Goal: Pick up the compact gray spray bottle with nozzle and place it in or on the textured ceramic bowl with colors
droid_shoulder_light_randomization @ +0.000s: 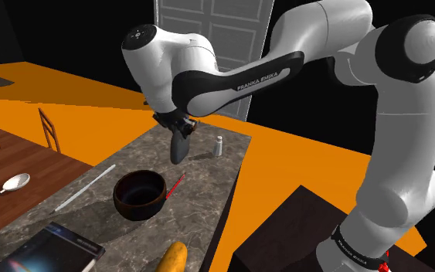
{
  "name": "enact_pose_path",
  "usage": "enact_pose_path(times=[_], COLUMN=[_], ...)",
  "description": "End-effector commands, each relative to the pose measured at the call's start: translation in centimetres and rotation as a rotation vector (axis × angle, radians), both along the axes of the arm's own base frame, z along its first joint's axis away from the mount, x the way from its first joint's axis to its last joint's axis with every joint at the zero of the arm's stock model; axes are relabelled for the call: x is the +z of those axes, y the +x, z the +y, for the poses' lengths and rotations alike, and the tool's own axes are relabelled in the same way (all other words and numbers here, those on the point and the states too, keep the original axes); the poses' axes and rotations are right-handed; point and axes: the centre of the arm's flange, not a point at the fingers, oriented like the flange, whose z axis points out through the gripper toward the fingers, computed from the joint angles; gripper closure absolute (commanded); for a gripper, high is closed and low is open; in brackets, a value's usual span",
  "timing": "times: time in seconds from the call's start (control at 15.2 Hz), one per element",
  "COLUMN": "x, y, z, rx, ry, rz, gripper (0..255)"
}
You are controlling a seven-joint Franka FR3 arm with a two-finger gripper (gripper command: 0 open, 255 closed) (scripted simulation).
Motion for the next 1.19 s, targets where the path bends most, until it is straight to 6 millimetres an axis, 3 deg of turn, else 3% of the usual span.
enact_pose_path(times=[0.0,0.53,0.59,1.12], x=[-0.1,-0.3,-0.4,-4.6], y=[0.1,1.3,1.5,1.5], z=[3.0,13.4,15.5,15.5], rx=[-0.001,-0.001,-0.001,-0.001], ry=[-0.003,-0.003,-0.003,-0.003], rz=[0.000,0.000,0.000,0.000], gripper=[255,255,255,255])
